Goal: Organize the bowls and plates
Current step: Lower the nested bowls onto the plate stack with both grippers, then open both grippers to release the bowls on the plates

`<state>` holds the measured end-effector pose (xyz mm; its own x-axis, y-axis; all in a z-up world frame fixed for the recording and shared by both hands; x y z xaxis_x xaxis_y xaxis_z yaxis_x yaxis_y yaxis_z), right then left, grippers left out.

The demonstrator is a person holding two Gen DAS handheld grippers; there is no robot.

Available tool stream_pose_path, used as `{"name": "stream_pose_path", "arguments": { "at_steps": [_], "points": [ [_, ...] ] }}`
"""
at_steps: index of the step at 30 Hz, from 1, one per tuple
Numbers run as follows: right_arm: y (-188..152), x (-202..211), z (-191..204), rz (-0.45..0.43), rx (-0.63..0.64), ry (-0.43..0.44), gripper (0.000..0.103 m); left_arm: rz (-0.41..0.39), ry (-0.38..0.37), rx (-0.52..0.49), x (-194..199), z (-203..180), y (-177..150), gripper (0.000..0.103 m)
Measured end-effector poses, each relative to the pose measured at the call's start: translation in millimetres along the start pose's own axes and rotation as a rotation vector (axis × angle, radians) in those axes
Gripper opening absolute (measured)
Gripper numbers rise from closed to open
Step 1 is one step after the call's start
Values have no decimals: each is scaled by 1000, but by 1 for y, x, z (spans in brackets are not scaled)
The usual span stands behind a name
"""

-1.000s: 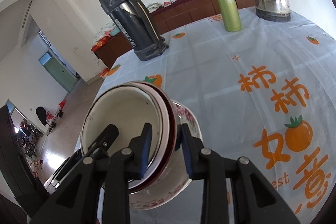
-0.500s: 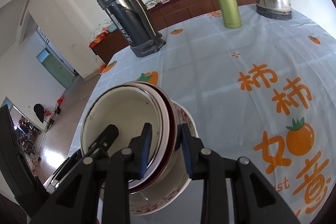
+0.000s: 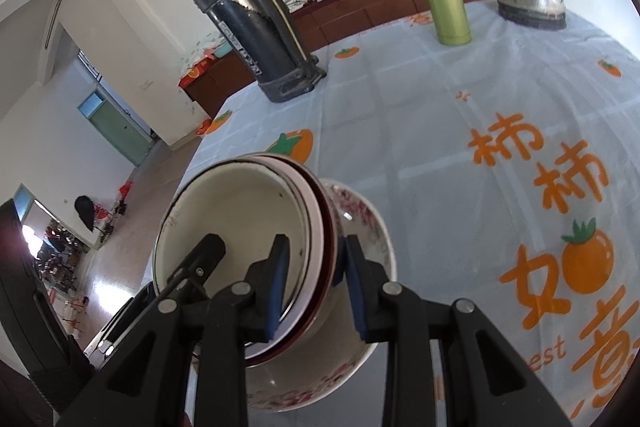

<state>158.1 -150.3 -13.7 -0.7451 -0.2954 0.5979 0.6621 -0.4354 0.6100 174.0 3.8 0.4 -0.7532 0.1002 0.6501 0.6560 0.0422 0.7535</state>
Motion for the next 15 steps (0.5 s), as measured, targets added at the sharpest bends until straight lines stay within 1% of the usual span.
{"name": "stream_pose_path", "arguments": {
  "at_steps": [5,12,15],
  "points": [
    [-4,0,8,-11,40,-9,29,15,-11,21,-3,7,-1,32],
    [-5,1,9,-9,30,1,29,7,-1,18,-3,6,-1,33],
    [-5,2,8,-13,15,11,31,18,-4,28,-4,7,-2,33]
  ]
}}
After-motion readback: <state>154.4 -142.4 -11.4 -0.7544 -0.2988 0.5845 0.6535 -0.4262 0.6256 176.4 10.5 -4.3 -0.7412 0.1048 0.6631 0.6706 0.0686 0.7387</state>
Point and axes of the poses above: each gripper's, at about its wrist camera, not at the fingertips, and x roughly against the way its jaws point, z to its left, y to its top, the point moved 1 cm from there along -x, roughly the way its jaws point, and after that the axes turned 4 degrees about y, right-handed, at the moved point
